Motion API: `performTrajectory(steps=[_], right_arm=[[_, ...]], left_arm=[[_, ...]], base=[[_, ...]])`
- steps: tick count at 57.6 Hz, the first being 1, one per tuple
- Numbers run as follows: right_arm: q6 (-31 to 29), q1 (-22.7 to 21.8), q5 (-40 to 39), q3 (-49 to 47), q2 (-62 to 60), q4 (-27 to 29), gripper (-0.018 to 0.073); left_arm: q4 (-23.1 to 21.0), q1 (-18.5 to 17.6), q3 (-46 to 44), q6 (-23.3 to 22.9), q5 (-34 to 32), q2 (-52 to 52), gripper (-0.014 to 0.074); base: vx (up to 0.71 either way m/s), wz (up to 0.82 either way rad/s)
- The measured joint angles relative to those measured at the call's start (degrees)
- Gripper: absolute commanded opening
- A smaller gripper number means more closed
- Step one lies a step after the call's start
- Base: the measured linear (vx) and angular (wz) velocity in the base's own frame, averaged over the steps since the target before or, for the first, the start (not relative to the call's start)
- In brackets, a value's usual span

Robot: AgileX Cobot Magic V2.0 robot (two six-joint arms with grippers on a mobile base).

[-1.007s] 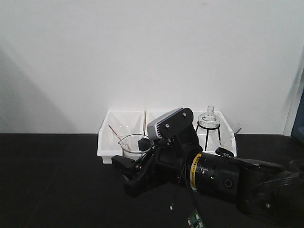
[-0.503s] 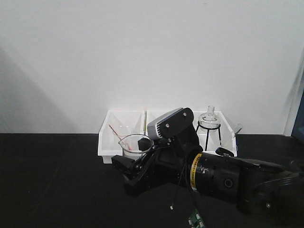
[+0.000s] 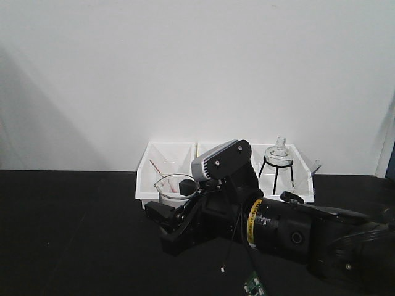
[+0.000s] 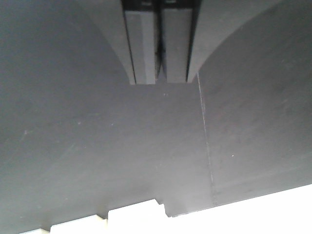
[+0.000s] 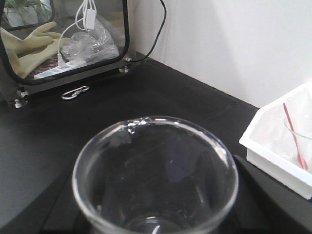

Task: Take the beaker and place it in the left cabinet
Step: 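Lift the beaker with the right gripper and pull it toward the robot, then drive the base to the open cabinet holding the beaker in the right gripper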

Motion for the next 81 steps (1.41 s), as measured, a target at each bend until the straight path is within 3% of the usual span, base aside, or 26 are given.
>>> performTrajectory(steps=[54,81], right_arm=[[0.0,0.0,0.0,0.0,0.0,0.0,0.0232],[0.0,0.0,0.0,0.06,0.0,0.0,0.0232]], left_arm=[[0.0,0.0,0.0,0.0,0.0,0.0,-0.0006],[0.0,0.0,0.0,0.0,0.0,0.0,-0.0006]], base=[[-0.19,0.04],[-0.24,0.36]])
